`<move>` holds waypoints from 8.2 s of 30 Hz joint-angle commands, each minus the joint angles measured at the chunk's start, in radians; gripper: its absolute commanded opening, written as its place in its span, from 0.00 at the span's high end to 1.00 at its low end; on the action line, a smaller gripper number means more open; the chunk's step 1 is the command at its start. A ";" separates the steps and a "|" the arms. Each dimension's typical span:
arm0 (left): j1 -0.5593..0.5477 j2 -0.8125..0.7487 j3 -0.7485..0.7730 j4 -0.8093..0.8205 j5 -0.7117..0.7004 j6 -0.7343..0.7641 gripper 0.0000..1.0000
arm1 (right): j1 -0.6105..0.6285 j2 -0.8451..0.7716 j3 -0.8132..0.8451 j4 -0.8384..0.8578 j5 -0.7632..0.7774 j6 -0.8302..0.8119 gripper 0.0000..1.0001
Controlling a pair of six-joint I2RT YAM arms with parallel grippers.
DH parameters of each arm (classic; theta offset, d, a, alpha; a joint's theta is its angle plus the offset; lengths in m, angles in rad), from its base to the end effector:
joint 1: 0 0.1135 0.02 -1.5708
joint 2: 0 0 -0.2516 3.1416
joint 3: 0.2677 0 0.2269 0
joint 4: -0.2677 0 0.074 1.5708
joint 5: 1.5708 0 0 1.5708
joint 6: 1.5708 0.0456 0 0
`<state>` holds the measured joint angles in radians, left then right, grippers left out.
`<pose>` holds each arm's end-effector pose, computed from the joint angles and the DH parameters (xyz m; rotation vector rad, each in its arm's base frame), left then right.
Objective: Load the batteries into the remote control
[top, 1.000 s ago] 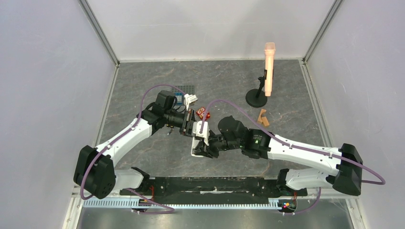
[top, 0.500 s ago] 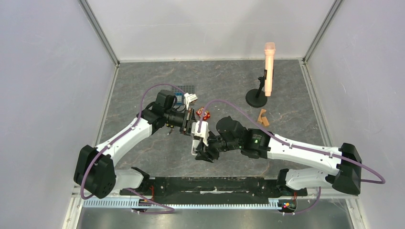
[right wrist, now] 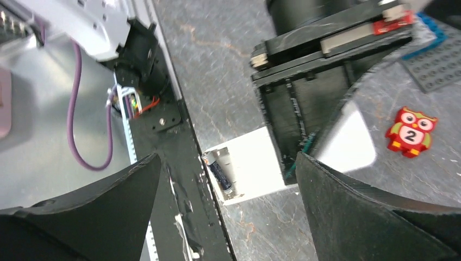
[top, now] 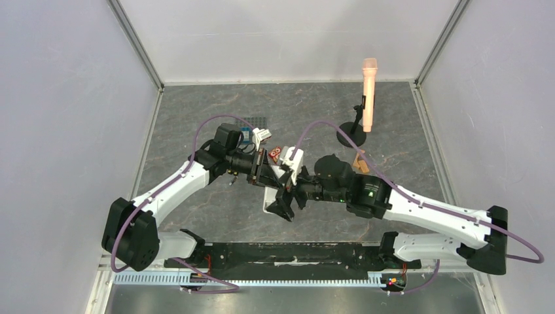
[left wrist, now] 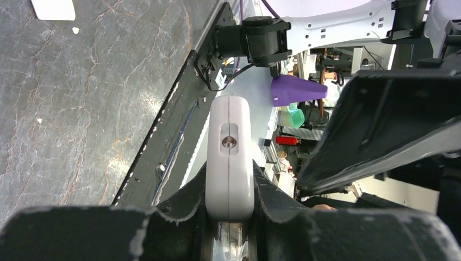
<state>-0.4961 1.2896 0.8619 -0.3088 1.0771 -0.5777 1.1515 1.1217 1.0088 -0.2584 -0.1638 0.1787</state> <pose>0.1964 -0.1519 0.2548 0.5319 2.4008 -1.7592 0.0933 0.2276 0.3320 -1.0756 1.7845 1.0122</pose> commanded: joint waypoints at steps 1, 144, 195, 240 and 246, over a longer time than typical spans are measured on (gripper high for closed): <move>-0.004 -0.008 0.032 0.005 0.018 -0.002 0.98 | -0.002 -0.073 0.002 0.040 0.177 0.188 0.02; -0.001 -0.046 0.014 0.109 -0.040 -0.099 0.98 | -0.022 -0.102 -0.348 0.464 0.149 0.913 0.42; -0.001 -0.112 0.037 0.257 0.061 -0.254 0.98 | -0.055 -0.034 -0.432 0.696 -0.054 0.956 0.66; -0.001 -0.118 0.006 0.264 0.048 -0.245 0.98 | -0.085 -0.131 -0.521 0.813 -0.029 1.036 0.32; 0.001 -0.136 0.007 0.253 0.019 -0.220 0.98 | -0.088 -0.176 -0.512 0.733 0.012 1.000 0.18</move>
<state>-0.4953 1.1877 0.8555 -0.0586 1.1122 -0.8085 1.0691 0.9905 0.4812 0.5034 -0.1959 1.2152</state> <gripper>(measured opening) 0.276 0.810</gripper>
